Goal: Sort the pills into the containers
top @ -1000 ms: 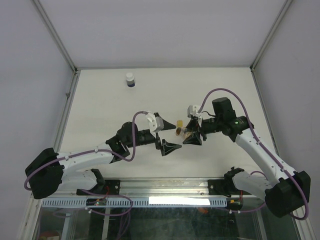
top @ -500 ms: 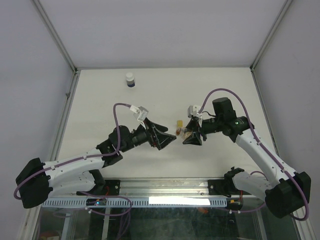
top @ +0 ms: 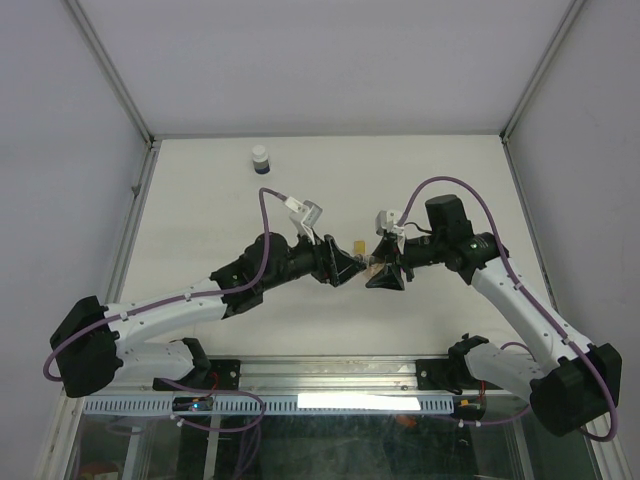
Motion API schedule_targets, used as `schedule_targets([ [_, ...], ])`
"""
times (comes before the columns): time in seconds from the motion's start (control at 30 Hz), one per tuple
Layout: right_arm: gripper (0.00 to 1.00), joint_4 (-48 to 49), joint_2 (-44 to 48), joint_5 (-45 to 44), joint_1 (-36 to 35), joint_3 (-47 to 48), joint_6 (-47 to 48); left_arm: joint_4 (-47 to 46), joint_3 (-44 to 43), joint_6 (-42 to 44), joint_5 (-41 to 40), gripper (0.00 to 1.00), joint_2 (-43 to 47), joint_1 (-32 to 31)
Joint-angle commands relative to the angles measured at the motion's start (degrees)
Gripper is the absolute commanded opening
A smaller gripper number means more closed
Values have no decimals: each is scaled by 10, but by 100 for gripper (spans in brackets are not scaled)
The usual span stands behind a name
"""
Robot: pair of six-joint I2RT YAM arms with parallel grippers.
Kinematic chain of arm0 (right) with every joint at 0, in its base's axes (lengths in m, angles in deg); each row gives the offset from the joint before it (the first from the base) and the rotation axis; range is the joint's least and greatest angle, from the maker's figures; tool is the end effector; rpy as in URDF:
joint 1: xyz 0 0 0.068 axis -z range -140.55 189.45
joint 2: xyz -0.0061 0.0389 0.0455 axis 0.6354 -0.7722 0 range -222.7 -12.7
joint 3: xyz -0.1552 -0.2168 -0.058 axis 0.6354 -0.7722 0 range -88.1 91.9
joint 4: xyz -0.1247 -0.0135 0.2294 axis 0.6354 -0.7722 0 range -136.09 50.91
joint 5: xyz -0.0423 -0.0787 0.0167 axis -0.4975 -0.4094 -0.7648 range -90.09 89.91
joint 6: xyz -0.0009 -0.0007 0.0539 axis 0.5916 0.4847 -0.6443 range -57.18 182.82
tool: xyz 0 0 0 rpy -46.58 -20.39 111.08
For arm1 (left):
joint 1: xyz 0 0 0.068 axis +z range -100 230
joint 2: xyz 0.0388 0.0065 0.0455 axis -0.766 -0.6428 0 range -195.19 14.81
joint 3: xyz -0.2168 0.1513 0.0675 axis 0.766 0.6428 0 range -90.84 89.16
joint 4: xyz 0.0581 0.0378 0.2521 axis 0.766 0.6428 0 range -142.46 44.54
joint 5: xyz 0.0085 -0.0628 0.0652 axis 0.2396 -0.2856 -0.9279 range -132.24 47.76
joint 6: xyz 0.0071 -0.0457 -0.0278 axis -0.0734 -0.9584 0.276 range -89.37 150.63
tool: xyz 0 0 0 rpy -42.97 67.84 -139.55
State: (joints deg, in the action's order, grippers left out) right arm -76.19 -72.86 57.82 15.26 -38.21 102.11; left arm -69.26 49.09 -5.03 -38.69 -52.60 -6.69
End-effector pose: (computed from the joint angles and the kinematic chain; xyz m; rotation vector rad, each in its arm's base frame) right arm 0.1731 0.1109 0.2896 -1.4809 1.5378 1.0377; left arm 0.1472 -0.2280 0.2779 0.3995 1.8809 -1.1938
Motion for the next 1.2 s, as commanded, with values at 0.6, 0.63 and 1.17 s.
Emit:
schedule_targets([
  [0.6, 0, 26, 7, 18, 3, 20, 4, -20, -42, 126, 162, 16, -50, -2],
  [0.63, 0, 26, 8, 18, 3, 20, 4, -30, -36, 170, 194, 13, -52, 1],
  [1.17, 0, 25, 12, 21, 6, 19, 5, -125, -43, 470, 463, 31, -90, 70],
])
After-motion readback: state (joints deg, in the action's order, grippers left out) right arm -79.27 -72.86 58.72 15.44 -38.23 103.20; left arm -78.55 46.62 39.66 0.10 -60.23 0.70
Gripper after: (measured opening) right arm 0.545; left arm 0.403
